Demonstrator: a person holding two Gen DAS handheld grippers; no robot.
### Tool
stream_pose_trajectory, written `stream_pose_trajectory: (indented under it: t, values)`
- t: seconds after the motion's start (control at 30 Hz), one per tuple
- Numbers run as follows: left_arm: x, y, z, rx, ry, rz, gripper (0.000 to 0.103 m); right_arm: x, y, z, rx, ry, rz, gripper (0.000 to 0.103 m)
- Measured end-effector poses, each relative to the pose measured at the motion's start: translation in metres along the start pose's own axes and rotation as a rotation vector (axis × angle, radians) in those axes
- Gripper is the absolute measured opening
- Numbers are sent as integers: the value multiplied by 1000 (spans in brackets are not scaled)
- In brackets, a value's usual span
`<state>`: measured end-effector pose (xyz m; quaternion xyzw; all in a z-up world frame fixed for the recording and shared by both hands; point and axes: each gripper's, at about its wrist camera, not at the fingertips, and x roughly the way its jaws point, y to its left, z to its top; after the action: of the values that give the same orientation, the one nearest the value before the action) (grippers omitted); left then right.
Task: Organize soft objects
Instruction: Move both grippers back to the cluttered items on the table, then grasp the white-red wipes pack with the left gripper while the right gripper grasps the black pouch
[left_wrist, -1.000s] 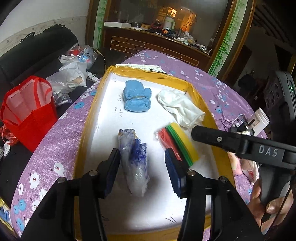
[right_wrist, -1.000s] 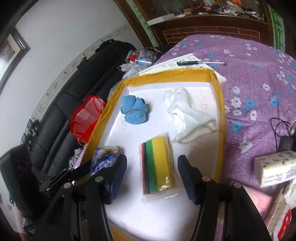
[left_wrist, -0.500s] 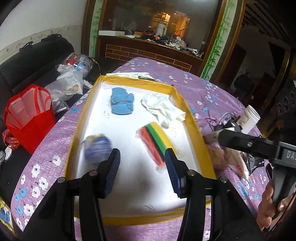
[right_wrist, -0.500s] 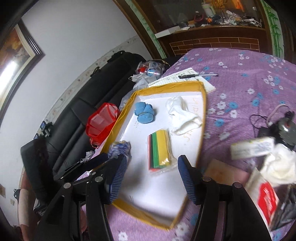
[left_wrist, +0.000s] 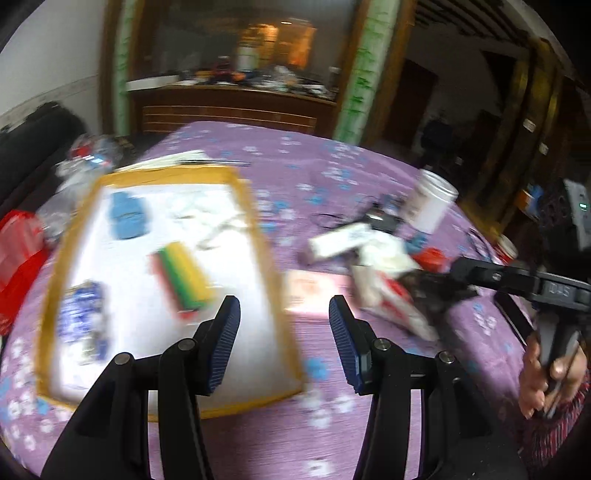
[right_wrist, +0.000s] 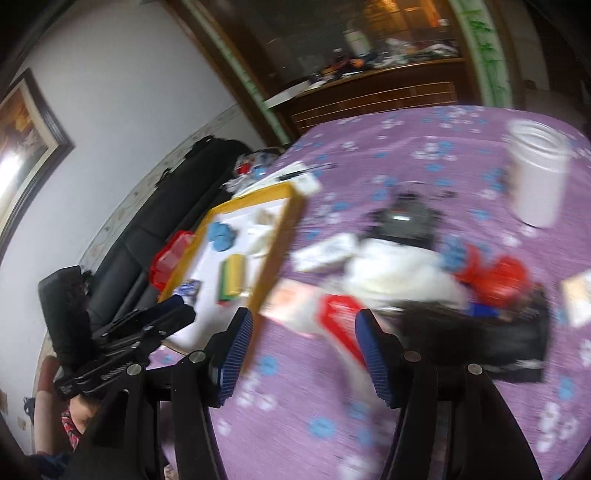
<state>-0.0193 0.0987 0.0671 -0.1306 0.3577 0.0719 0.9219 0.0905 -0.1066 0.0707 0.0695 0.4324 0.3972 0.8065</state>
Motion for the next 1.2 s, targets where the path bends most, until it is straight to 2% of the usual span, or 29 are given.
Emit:
stream_pose_trajectory:
  t: [0.07,0.13,0.2,0.4,0.5,0.53,0.6,0.67,0.73,0.8,0.93,1.07,1.13,1.2]
  values:
    - [14,-21,0,11,37,-21,51,-11,-21,-3,32,-31,2,61]
    - [29,-38,2,-8,71,-58,65,-21,-48,-7,90,-85,11,63]
    - [45,-53,4,-18,86,-66,68,-25,-67,-8,139,-105,26,63]
    - [101,-76,12,-64,167,-6,68,-53,-99,-4,247,-186,59,64]
    - [116,-91,11,-81,138,-84,67,-65,-109,-3,272,-237,34,71]
    - [120,-97,10,-63,131,-99,57,-66,-111,-3,275,-242,24,74]
    - [130,-108,7,-18,129,-104,39,-64,-118,-2,286,-232,-3,74]
    - [130,-106,3,-34,101,-140,37,-59,-127,-3,311,-207,-1,74]
    - [123,-105,0,-21,83,-144,33,-52,-131,-4,323,-188,-9,74]
    - [113,-109,-3,6,80,-157,32,-48,-132,-4,316,-178,-29,74]
    - [88,-118,-19,110,117,-200,31,-39,-135,-4,288,-142,-128,74]
    - [71,-116,-31,132,135,-222,32,-26,-124,-4,202,-97,-229,79]
    - [63,-112,-37,132,133,-220,32,-16,-121,-6,188,-42,-218,81]
    - [57,-108,-44,130,137,-216,33,-8,-117,-10,184,9,-159,81]
